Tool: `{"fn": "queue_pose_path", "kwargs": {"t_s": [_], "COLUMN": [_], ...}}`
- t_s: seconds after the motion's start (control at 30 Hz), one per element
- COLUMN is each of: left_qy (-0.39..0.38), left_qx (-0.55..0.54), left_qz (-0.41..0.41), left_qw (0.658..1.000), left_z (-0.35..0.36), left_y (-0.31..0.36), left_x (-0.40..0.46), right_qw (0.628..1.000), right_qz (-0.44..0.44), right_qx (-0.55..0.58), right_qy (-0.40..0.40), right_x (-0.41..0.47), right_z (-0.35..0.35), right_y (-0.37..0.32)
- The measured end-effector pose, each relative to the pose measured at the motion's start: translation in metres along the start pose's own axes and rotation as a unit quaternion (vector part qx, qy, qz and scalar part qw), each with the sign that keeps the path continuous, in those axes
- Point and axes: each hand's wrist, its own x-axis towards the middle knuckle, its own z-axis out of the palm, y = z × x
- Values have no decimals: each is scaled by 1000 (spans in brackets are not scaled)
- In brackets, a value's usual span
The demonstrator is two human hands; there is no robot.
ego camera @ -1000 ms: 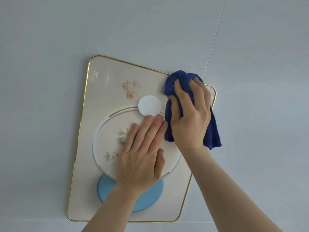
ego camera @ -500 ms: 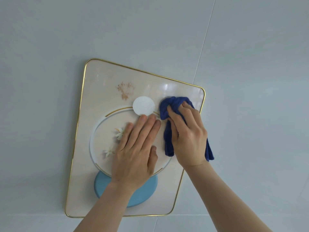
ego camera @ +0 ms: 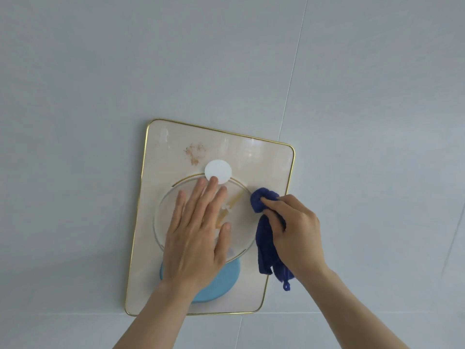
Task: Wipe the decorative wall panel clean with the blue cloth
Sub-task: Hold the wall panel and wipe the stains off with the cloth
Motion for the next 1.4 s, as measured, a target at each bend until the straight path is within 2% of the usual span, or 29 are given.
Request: {"fn": "queue_pose_path", "kwargs": {"t_s": [0.1,0.23,0.33,0.47,0.6,0.83,0.97,1.1,1.17,1.3,1.4], "left_qy": [38,38,10,2,4,13,21,23,30,32,30], "left_qx": [15,41,74,103,84,58,40,34,32,35,33], "left_qz": [-50,-89,-85,-87,-74,-63,-60,-58,-55,-56,-55], "left_qw": [998,994,994,991,994,996,997,997,998,997,997], "left_z": [-14,-20,-18,-14,-7,-2,-2,-2,-1,1,2], "left_y": [-18,-44,-61,-72,-80,-86,-88,-89,-90,-91,-91], "left_x": [7,23,28,30,29,29,29,28,28,29,27], "right_qw": [998,986,973,955,943,943,936,956,959,936,926], "right_qz": [-16,-122,-194,-263,-290,-295,-318,-234,-221,-328,-359], "right_qx": [0,-26,-63,-126,-150,-97,-88,-67,-54,-67,-84], "right_qy": [65,111,105,54,60,121,123,162,167,110,78], "right_x": [8,36,56,66,71,88,94,94,96,108,109], "right_z": [7,28,45,71,88,111,109,108,113,110,104], "right_y": [-19,-53,-69,-66,-54,-70,-69,-65,-70,-73,-68]}}
